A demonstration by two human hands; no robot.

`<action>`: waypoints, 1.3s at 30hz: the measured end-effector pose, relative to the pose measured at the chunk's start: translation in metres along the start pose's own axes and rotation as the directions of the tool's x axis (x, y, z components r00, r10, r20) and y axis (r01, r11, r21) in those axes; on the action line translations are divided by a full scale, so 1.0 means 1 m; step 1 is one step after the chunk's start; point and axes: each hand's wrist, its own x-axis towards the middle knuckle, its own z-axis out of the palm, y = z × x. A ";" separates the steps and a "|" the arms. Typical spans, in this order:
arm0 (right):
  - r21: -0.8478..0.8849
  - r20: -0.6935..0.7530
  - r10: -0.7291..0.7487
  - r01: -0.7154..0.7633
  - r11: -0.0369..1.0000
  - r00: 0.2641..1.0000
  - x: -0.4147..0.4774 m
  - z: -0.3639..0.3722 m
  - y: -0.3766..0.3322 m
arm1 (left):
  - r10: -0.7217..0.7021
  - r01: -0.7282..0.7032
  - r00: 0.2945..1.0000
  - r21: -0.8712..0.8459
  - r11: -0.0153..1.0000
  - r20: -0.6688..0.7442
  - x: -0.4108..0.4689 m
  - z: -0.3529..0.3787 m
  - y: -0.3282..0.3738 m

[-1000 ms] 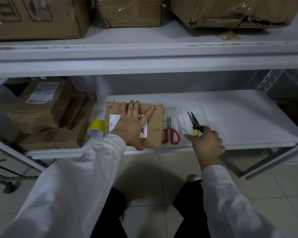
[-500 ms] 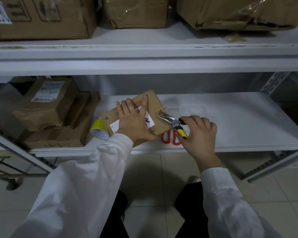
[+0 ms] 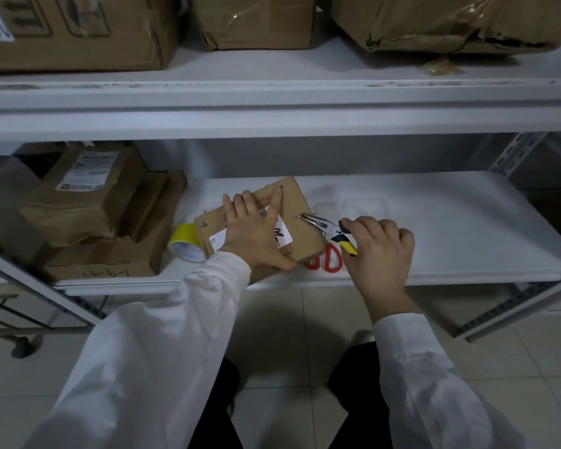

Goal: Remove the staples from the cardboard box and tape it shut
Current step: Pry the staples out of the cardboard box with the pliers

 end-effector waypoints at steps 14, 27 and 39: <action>0.129 -0.190 -0.012 0.037 0.991 0.982 -0.003 0.005 -0.009 | 0.010 -0.009 1.000 0.014 1.000 -0.009 0.001 0.001 0.000; 0.046 0.547 0.706 -0.859 0.511 0.450 -0.027 0.013 0.031 | 0.074 -0.073 0.997 0.068 0.995 -0.011 -0.001 0.007 0.005; -0.303 0.446 0.610 -0.530 0.792 0.655 -0.018 0.019 0.029 | 0.083 -0.081 0.996 0.052 0.995 -0.033 -0.002 0.004 0.002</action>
